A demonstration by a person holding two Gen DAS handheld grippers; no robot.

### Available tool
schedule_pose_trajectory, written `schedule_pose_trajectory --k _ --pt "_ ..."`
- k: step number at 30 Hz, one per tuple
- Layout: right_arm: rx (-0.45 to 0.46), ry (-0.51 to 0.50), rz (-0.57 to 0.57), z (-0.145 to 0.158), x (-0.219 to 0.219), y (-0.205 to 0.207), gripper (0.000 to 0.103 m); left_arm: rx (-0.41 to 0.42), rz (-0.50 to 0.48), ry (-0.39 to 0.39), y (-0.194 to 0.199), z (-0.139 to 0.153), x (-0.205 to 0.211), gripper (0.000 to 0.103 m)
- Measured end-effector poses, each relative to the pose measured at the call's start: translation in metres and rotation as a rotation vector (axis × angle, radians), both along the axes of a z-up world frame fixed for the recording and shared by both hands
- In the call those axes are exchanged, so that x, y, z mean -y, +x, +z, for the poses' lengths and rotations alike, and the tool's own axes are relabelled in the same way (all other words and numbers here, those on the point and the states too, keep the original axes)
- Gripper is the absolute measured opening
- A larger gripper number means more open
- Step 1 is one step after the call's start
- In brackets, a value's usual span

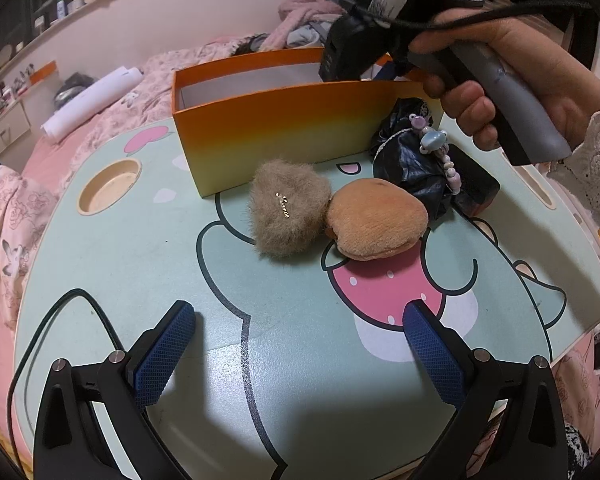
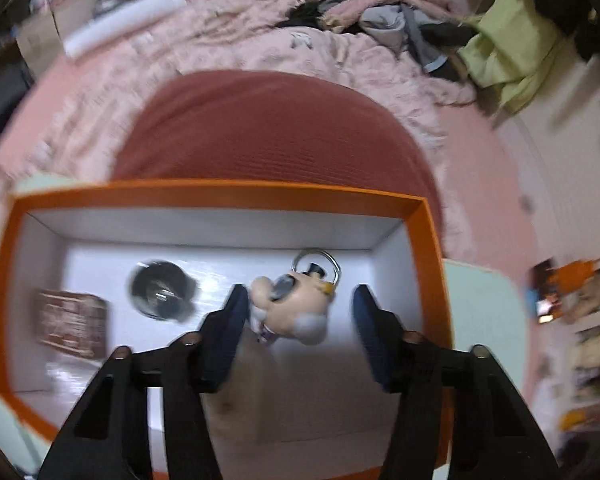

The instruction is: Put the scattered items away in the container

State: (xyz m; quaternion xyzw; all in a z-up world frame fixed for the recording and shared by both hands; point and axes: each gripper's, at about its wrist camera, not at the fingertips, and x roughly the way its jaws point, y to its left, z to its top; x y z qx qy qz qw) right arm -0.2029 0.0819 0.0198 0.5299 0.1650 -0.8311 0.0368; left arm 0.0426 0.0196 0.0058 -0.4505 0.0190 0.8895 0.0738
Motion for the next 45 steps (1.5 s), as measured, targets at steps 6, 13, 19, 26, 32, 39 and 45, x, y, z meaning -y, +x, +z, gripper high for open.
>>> schedule_pose_trajectory --k 6,13,19,26,32,39,45 --pt "-0.03 0.023 0.035 -0.001 -0.002 0.007 0.041 0.0 0.0 0.001 0.001 0.0 0.0 0.103" --pt "-0.114 -0.206 0.003 0.032 -0.022 0.015 0.041 0.0 0.0 0.001 0.001 0.0 0.0 0.103" --pt "-0.258 -0.401 0.03 0.096 -0.058 0.058 0.041 -0.001 0.0 0.001 0.001 -0.001 0.001 0.103" --pt "-0.237 -0.506 0.096 0.095 -0.106 0.115 0.041 -0.001 0.001 0.001 0.0 0.0 0.0 0.103" --pt "-0.14 -0.486 0.069 0.035 -0.115 0.128 0.041 -0.001 -0.001 0.001 0.001 0.0 0.0 0.103" --pt "-0.116 -0.582 0.091 0.013 -0.115 0.136 0.043 -0.001 0.0 0.002 0.002 -0.001 0.001 0.103" --pt "-0.228 -0.655 0.102 0.023 -0.12 0.159 0.068 -0.002 0.001 0.003 0.003 -0.001 0.001 0.103"
